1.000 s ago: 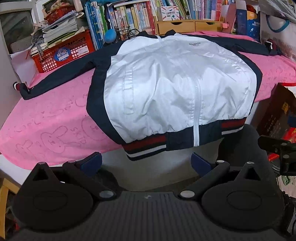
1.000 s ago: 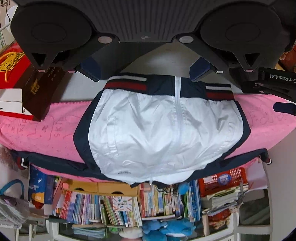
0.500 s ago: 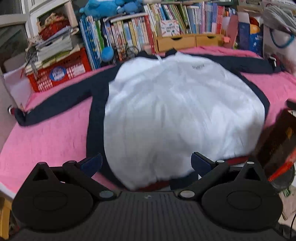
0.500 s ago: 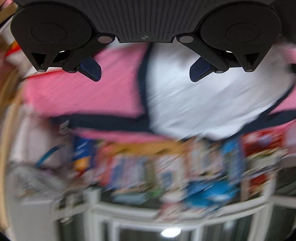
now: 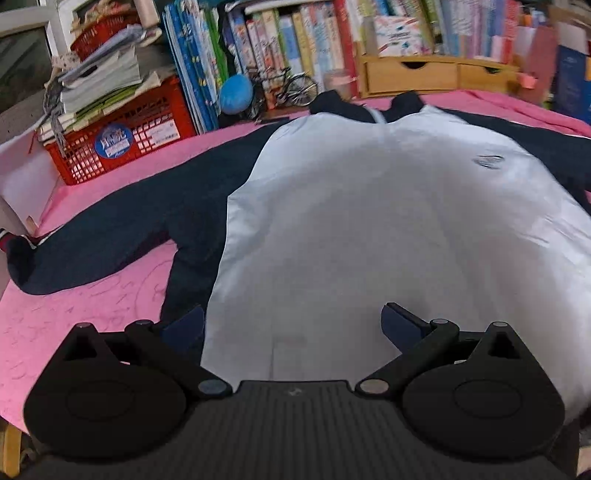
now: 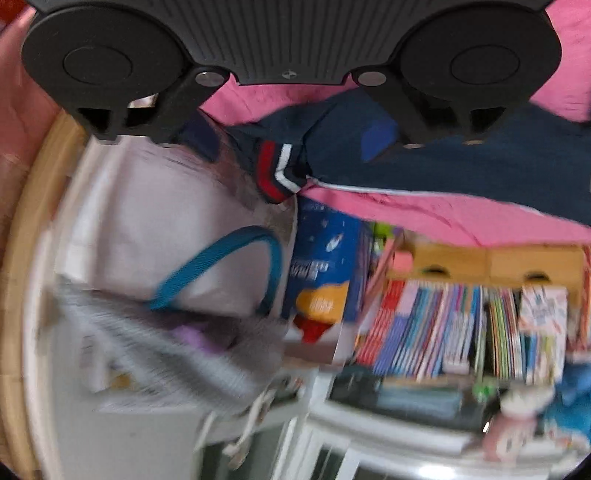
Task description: Fold clothes
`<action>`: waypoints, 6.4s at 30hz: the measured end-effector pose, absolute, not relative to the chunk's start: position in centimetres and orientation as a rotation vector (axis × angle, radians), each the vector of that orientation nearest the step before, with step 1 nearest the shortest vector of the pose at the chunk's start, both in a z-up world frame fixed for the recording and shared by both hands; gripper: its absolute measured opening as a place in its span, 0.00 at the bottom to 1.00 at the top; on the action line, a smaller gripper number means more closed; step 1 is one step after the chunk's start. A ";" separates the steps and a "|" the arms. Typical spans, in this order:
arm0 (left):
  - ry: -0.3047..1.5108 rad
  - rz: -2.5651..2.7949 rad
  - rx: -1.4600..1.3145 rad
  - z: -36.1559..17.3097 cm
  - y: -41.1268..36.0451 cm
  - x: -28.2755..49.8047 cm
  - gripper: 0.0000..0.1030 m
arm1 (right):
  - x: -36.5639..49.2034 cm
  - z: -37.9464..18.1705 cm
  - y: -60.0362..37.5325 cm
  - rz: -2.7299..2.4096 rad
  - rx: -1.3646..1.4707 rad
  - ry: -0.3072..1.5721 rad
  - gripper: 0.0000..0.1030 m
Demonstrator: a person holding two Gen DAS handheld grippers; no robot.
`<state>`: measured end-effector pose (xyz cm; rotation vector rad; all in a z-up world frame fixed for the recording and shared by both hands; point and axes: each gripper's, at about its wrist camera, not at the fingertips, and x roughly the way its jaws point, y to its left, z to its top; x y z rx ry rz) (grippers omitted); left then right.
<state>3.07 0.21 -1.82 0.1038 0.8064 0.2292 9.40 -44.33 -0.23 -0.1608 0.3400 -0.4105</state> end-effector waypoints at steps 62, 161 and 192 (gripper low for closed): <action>0.687 0.169 -0.031 -4.0 4.0 3.6 1.00 | 15.5 10.2 -21.8 0.476 0.204 0.392 0.09; 0.716 0.194 -0.070 -3.3 8.9 16.1 1.00 | 23.4 1.0 -26.4 0.155 -0.037 0.649 0.43; 0.715 0.186 -0.072 -3.3 8.8 16.1 1.00 | 11.6 -3.5 -25.2 0.096 -0.533 0.530 0.76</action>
